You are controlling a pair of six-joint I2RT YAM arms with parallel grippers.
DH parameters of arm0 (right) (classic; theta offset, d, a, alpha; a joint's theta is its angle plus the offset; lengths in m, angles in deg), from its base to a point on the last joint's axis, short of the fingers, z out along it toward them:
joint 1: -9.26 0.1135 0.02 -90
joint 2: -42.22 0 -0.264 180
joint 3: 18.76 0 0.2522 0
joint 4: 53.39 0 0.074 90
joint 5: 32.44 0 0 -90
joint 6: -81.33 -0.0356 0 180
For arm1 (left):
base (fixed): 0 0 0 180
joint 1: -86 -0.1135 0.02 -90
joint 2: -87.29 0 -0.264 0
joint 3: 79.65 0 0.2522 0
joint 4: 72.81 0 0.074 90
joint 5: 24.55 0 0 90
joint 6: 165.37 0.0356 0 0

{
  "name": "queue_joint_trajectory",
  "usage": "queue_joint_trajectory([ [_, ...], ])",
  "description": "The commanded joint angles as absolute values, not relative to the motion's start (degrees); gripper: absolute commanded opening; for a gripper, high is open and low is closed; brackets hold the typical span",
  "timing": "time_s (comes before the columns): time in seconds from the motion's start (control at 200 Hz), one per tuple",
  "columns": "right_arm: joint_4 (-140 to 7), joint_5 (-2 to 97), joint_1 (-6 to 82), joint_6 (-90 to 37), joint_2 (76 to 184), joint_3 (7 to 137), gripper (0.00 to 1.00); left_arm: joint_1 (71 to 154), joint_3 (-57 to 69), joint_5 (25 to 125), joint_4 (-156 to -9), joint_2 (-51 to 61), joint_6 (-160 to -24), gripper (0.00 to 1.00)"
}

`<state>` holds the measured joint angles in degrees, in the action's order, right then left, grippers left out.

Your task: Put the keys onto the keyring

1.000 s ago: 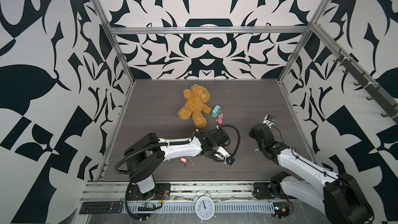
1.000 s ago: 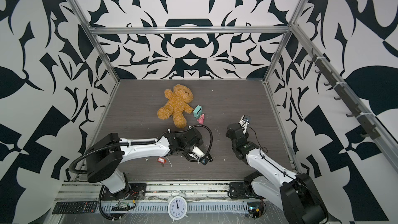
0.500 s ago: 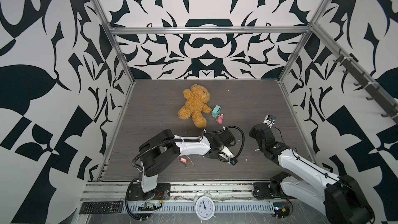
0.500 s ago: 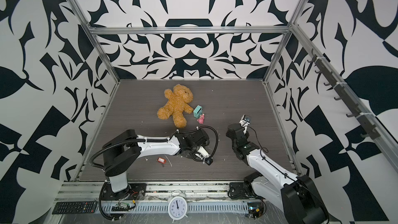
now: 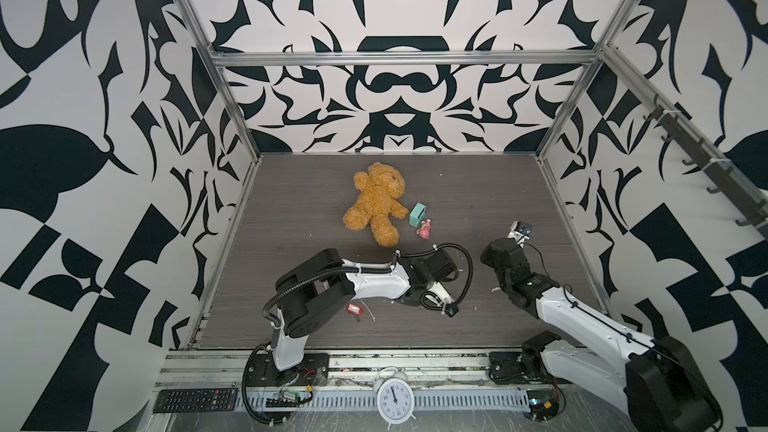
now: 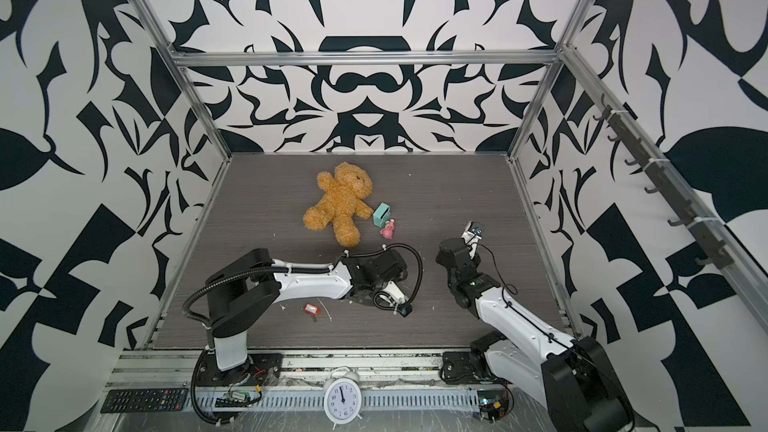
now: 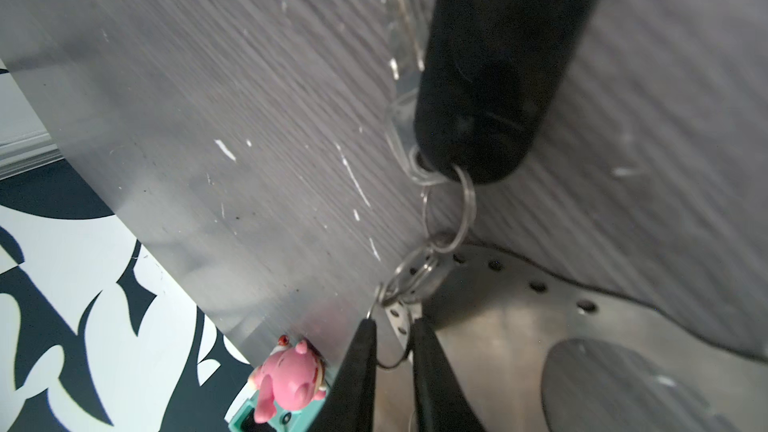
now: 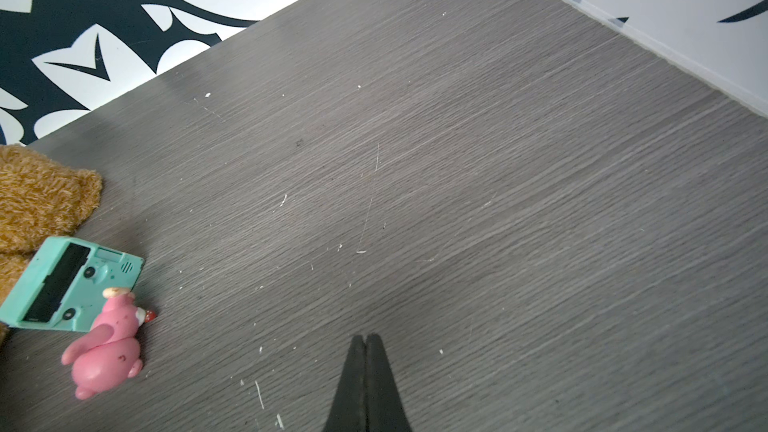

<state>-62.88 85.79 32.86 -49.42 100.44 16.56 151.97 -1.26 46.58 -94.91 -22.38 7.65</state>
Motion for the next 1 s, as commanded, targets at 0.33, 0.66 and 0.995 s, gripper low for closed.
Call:
queue_joint_trajectory([
  [0.33,-61.08,86.05,32.7,-49.1,100.98,16.58,0.02,152.04,-0.58,45.84,-96.54,-24.6,9.88,0.09],
  [0.66,-60.85,85.58,32.69,-49.44,101.11,16.54,0.02,152.01,1.76,45.17,-99.37,-24.14,9.34,0.0],
  [0.995,-60.79,85.23,32.77,-49.4,101.11,16.54,0.02,151.31,3.15,50.7,-106.02,-17.87,2.6,0.0],
])
